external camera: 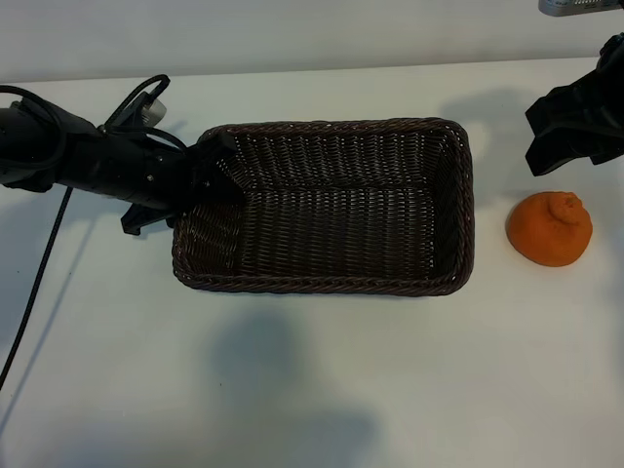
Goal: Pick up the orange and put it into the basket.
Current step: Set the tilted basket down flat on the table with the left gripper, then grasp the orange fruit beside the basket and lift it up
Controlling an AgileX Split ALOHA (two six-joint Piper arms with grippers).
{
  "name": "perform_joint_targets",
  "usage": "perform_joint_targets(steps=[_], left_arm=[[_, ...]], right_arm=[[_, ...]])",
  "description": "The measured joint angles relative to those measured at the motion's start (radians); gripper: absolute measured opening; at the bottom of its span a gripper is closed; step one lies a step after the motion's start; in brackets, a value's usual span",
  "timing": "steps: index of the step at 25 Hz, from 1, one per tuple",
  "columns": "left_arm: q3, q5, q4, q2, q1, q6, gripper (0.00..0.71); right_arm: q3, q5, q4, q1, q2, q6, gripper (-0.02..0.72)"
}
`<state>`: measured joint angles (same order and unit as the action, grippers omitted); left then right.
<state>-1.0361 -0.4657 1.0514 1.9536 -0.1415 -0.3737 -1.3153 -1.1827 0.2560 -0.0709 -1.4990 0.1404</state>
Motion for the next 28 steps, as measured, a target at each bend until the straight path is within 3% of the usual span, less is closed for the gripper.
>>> perform_joint_targets(steps=[4, 6, 10, 12, 20, 28], left_arm=[[0.0, -0.009, -0.004, 0.0, 0.0, 0.003, 0.37], [0.0, -0.021, -0.005, 0.0, 0.0, 0.003, 0.404], [-0.001, -0.055, -0.002, 0.0, 0.0, 0.007, 0.637], [-0.001, -0.06, -0.002, 0.0, 0.0, 0.005, 0.695], [-0.001, -0.069, -0.054, -0.089, 0.0, 0.024, 0.68], [-0.002, -0.104, -0.329, -0.199, 0.0, 0.238, 0.666]], right_arm=[[0.0, 0.0, 0.0, 0.0, 0.0, 0.0, 0.57], [0.0, 0.0, 0.0, 0.0, 0.0, 0.0, 0.57], [0.0, 0.0, 0.0, 0.0, 0.0, 0.0, 0.57], [0.0, 0.0, 0.0, 0.0, 0.0, 0.0, 0.57], [0.0, 0.0, 0.0, 0.0, 0.0, 0.0, 0.57], [0.0, -0.007, 0.0, 0.0, 0.0, 0.0, 0.57]])
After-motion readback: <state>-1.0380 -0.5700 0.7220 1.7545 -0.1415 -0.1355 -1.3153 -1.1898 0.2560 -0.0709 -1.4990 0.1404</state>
